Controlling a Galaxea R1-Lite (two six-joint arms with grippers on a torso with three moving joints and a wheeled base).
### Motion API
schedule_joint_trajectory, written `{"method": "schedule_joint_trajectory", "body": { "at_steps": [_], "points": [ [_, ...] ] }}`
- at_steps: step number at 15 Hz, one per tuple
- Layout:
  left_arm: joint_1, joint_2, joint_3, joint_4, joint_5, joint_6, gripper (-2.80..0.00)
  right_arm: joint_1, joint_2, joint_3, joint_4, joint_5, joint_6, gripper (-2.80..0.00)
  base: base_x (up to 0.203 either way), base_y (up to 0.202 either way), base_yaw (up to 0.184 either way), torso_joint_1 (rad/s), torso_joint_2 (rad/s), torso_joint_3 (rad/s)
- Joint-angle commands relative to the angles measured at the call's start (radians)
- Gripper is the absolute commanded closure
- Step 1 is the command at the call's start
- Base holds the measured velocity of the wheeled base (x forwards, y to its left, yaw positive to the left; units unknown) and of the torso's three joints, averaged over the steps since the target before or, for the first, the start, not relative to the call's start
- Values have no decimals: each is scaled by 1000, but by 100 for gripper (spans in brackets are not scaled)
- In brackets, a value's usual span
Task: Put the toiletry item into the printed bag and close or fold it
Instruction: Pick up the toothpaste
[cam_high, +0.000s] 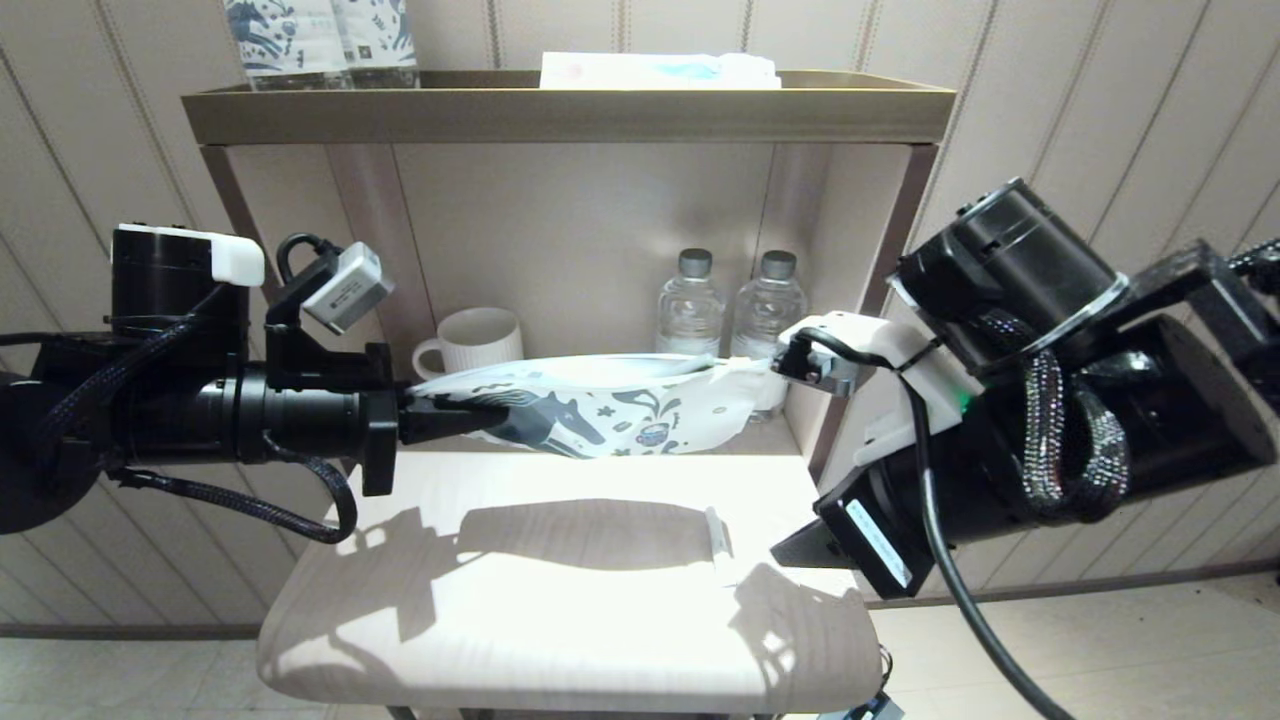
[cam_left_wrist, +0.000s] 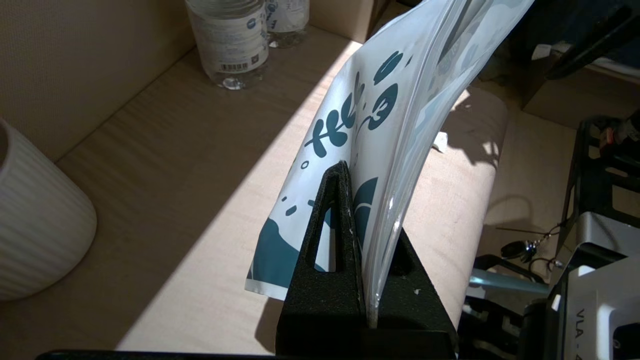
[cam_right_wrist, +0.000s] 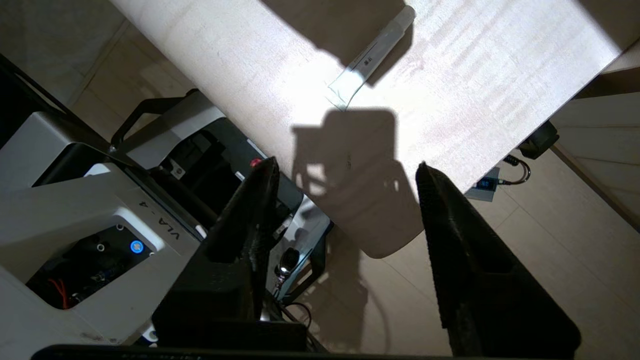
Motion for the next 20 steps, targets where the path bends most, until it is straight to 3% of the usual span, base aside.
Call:
{"method": "schedule_joint_trajectory", "body": {
  "at_steps": [1,3,5,7,20],
  "points": [
    [0,-6,0,-2,-5,1,0,3,35,-4,3,-2,0,-280,0,0,0,0,0,0],
    [0,-6,0,-2,-3,1,0,5,71,-4,1,-19,0,-280,0,0,0,0,0,0],
    [2,-8,0,-2,-5,1,0,22,115,2,0,-112,4,-280,0,0,0,0,0,0],
    [0,-8,2,-2,-3,1,0,41,156,-3,-10,-149,19,-280,0,0,0,0,0,0],
    [1,-5,6,-2,-3,2,0,40,288,-87,-51,-156,43,-280,0,0,0,0,0,0]
  ]
}}
